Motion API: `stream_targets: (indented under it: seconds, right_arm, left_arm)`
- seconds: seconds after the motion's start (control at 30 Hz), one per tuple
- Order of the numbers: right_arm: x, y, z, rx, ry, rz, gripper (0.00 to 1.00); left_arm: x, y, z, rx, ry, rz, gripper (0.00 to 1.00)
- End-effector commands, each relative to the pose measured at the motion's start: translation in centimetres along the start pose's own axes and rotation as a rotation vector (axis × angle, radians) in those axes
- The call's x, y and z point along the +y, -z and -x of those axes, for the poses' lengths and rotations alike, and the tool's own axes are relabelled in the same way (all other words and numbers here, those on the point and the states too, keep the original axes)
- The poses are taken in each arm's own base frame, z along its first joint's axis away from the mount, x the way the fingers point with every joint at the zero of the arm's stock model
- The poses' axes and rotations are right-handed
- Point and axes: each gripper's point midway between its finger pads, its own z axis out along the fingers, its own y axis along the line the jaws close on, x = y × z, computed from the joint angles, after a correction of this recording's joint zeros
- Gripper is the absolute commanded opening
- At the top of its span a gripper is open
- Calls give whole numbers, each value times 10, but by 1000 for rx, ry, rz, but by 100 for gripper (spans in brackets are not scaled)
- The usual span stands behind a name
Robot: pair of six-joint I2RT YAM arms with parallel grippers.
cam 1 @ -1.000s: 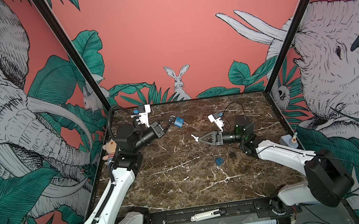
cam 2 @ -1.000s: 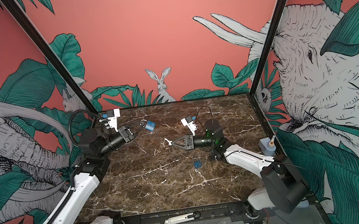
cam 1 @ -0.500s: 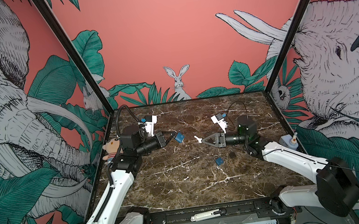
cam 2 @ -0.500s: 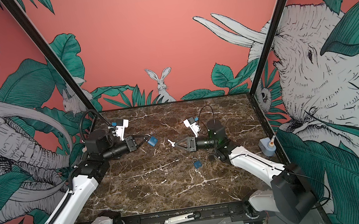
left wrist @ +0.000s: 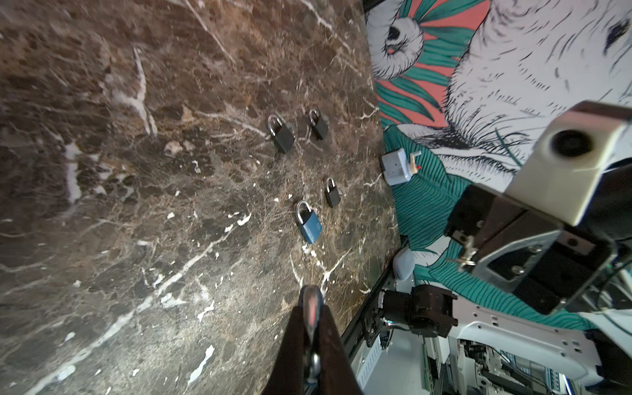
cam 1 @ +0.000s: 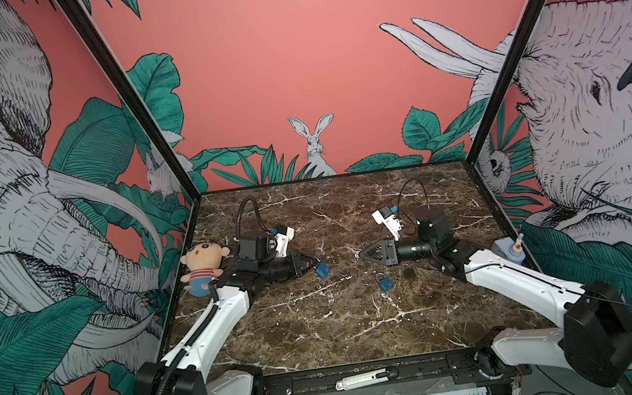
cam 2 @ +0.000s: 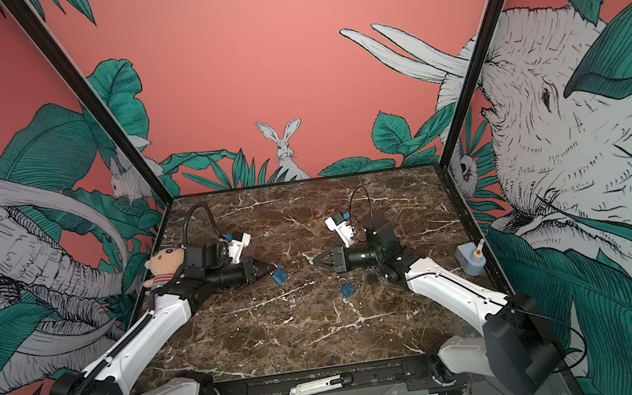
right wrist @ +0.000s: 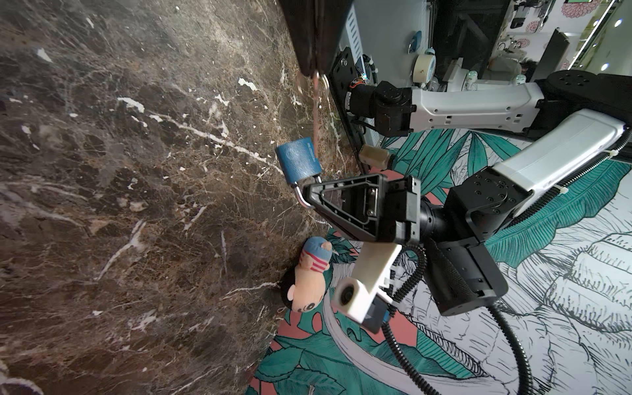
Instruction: Lock with the key
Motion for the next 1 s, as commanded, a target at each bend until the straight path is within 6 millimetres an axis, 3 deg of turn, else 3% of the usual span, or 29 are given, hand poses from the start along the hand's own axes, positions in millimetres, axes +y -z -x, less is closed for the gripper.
stream_targets:
  seconds: [0.0, 0.33, 0.97]
  right_arm:
    - [6, 6, 12, -38, 59, -18, 0]
    - [-1, 7, 7, -32, 46, -48, 0]
    - [-12, 0, 3, -19, 37, -87, 0]
  left_arm:
    - [-2, -18, -7, 27, -65, -3, 0]
    - [55, -62, -4, 74, -27, 175, 0]
    - [79, -97, 7, 77, 42, 161, 0]
